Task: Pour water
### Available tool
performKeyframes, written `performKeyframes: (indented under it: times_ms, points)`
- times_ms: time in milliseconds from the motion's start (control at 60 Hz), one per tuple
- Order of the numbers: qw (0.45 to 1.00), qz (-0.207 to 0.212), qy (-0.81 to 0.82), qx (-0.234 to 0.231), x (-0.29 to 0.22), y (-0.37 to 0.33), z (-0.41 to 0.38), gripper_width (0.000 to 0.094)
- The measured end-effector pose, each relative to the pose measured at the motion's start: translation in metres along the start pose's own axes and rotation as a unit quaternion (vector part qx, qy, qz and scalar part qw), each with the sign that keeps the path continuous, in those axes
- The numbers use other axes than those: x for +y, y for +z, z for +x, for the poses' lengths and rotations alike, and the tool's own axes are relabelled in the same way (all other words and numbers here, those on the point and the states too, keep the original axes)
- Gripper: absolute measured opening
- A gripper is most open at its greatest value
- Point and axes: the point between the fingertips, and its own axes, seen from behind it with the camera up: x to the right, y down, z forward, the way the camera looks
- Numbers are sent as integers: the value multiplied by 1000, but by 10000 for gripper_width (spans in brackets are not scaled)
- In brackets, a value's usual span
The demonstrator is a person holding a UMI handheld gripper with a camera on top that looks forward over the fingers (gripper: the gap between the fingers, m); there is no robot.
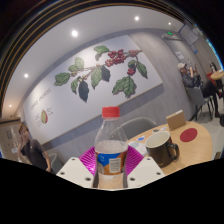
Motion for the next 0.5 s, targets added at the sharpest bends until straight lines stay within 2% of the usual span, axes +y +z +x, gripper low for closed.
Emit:
performKeyframes:
  times_ms: [67,150,250,300,500]
  points:
    - [994,1,110,-10,-2,7,-19,327]
    - [965,-4,262,-30,-15,29,-2,326]
    - [900,-4,433,-55,-26,38,9,329]
    - [859,-6,506,-74,-34,35,-10,348]
    - [723,-1,684,-99,-51,51,15,385]
